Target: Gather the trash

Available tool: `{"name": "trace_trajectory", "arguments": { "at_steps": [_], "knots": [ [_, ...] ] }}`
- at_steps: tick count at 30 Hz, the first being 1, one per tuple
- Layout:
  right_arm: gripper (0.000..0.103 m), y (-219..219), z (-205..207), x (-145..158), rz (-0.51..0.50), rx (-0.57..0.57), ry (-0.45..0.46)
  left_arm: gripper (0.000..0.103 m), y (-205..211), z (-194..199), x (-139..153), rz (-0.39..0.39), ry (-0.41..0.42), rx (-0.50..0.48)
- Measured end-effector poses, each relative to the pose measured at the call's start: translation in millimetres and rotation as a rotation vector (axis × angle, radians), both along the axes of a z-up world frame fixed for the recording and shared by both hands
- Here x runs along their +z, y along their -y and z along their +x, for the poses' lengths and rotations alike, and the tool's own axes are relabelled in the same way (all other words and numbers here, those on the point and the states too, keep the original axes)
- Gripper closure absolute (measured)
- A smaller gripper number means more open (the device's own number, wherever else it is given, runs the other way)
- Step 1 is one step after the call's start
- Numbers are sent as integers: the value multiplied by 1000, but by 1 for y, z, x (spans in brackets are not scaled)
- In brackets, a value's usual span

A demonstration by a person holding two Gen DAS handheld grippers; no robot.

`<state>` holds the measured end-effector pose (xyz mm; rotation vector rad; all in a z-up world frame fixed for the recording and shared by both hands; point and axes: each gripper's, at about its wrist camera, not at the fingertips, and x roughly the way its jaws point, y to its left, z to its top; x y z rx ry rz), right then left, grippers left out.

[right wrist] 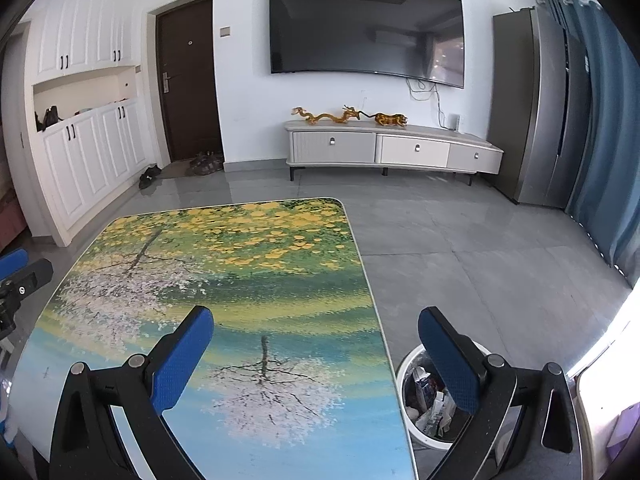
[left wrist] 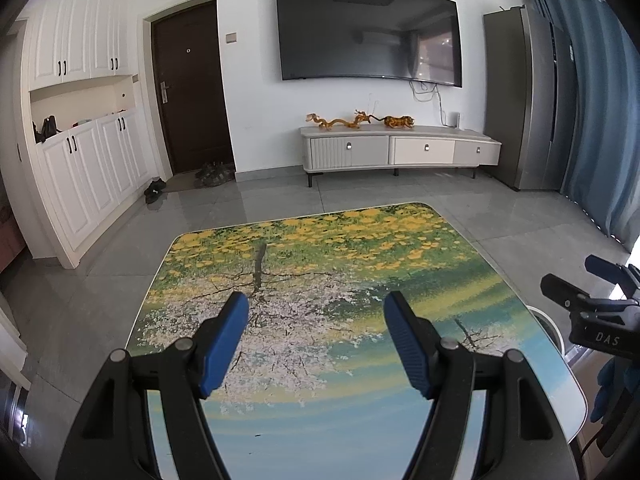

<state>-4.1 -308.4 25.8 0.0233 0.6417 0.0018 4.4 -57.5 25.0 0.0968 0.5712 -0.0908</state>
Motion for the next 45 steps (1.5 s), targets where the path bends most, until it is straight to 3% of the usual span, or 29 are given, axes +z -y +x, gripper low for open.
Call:
{"name": "trace_trajectory", "arguments": {
  "at_steps": [45],
  "knots": [
    [0,18,-10,3,9,-29,20,34,17,-12,10,-7,21,-16]
  ]
}}
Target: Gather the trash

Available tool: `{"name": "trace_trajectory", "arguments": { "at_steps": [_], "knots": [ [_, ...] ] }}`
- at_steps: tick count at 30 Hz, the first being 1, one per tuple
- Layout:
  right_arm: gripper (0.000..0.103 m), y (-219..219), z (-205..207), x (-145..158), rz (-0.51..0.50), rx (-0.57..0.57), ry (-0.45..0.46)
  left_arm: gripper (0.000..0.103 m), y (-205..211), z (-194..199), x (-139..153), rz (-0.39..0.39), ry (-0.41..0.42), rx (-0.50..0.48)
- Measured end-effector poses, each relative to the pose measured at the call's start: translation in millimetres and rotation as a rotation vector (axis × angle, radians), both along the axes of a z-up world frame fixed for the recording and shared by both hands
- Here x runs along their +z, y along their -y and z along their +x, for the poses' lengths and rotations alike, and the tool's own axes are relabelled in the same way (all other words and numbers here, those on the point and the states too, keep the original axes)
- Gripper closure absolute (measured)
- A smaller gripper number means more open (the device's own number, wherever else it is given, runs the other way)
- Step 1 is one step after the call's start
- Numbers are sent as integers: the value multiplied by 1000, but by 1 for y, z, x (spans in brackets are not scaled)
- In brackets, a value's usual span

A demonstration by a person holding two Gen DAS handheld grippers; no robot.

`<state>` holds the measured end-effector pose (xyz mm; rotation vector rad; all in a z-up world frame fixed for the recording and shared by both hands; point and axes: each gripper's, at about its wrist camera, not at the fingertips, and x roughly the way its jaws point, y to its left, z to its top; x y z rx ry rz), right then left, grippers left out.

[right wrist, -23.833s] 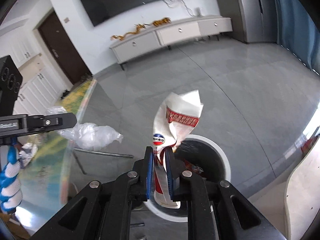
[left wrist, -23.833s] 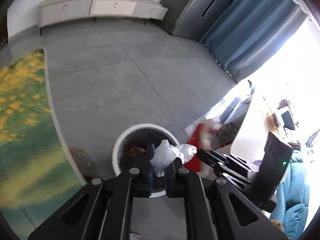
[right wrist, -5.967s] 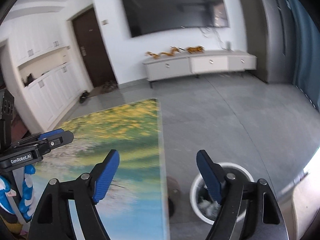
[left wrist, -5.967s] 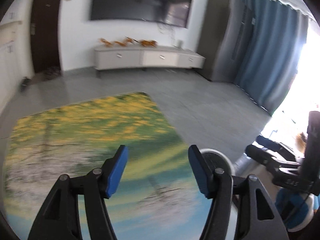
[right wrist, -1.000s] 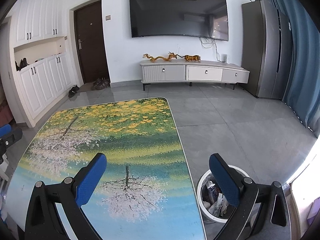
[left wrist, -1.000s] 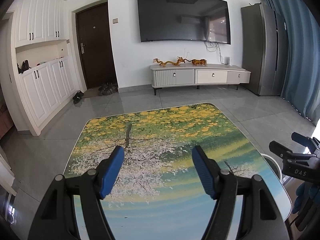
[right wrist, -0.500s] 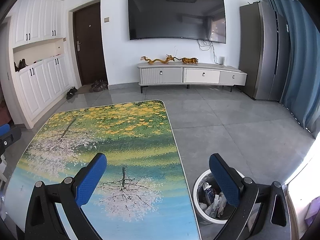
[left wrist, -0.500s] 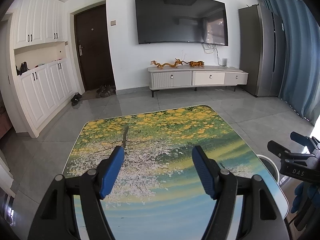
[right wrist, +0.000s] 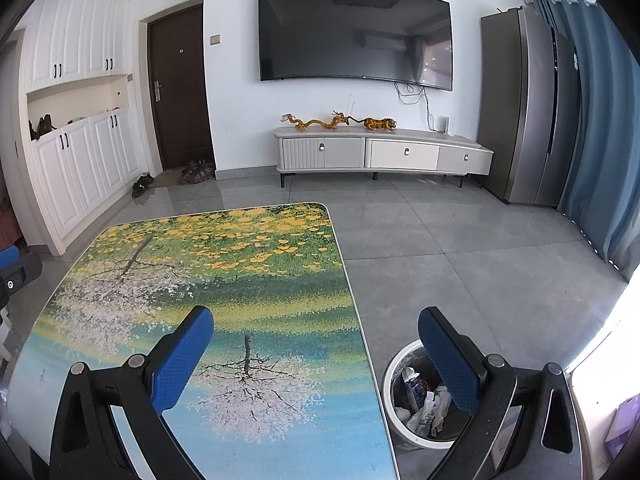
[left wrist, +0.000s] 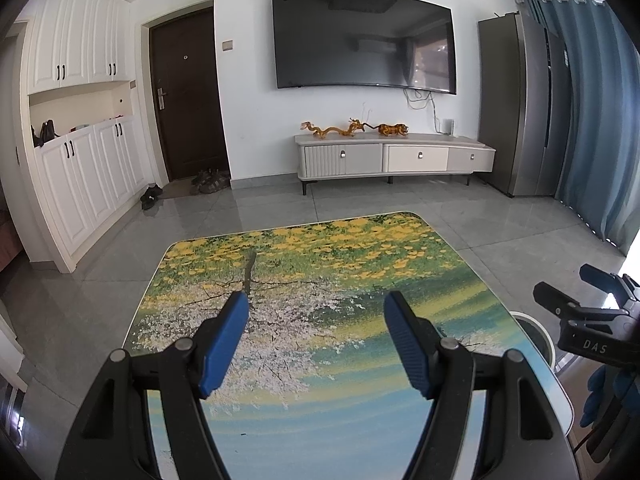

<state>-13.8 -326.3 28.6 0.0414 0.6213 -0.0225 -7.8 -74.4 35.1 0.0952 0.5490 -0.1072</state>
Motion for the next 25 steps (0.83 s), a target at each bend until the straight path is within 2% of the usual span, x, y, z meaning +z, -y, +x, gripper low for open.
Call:
{"name": "trace_trajectory", "arguments": {
  "at_steps": [25],
  "knots": [
    [0,0,0,3,-21,5,0,34,-11,0,2,-35,-6,23]
  ]
}}
